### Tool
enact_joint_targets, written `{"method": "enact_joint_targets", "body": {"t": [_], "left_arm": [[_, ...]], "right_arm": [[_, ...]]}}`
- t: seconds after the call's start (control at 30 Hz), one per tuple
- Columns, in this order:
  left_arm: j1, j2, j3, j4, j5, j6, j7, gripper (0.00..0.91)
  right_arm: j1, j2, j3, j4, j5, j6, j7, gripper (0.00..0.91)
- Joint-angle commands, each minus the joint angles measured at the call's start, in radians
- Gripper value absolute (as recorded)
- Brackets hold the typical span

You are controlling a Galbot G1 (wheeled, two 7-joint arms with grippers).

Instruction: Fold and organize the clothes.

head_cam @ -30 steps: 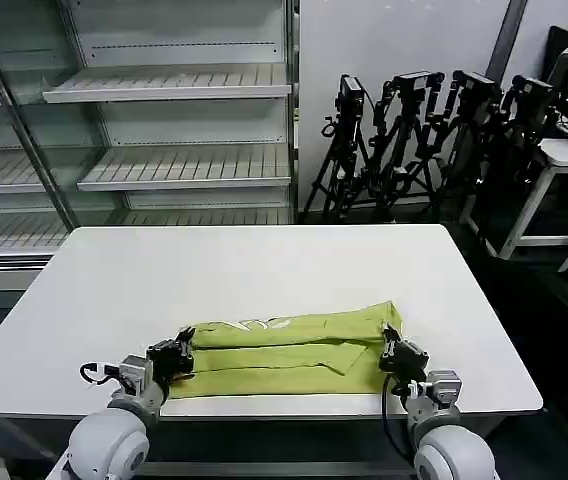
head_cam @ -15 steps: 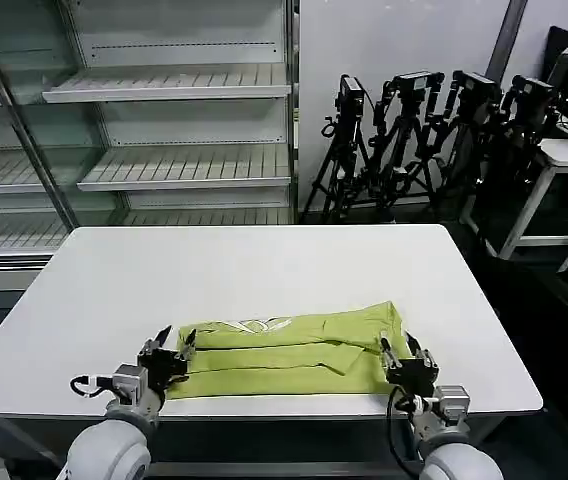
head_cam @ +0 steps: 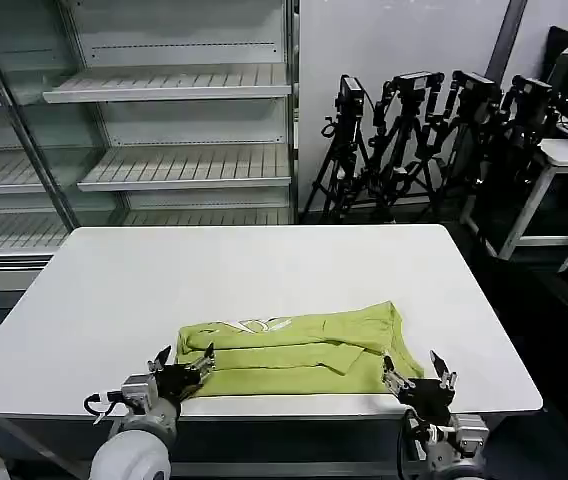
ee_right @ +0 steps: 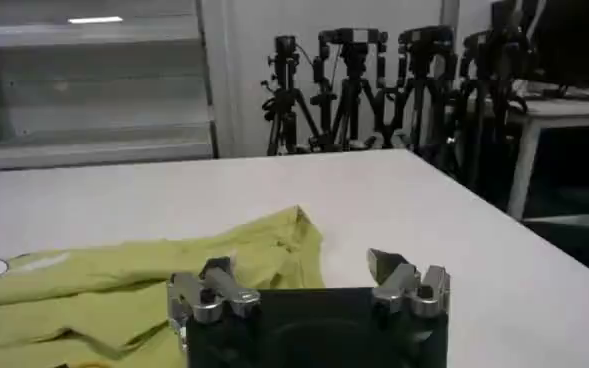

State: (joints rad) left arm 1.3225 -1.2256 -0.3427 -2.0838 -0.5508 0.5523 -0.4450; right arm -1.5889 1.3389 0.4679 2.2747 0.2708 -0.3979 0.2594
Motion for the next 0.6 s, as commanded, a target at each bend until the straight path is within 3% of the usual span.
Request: {"method": "enact_joint_targets", "body": {"t": [0.03, 0.4, 0.6], "left_arm": [[-0.01, -0.052, 0.006, 0.063, -0.034, -0.02, -0.026, 0.04], [0.013, -0.065, 0.004, 0.042, -0.115, -0.055, -0.009, 0.04], [0.023, -0.068, -0.029, 0.01, -0.179, -0.139, -0.007, 0.04]], "right_arm": [[-0.058, 0.029, 0.009, 0.03, -0.012, 0.01, 0.002, 0.907], [-0.072, 0.052, 0.0, 0.04, -0.014, 0.01, 0.003, 0.907], [-0.076, 0.062, 0.0, 0.047, -0.008, 0.01, 0.001, 0.907]]}}
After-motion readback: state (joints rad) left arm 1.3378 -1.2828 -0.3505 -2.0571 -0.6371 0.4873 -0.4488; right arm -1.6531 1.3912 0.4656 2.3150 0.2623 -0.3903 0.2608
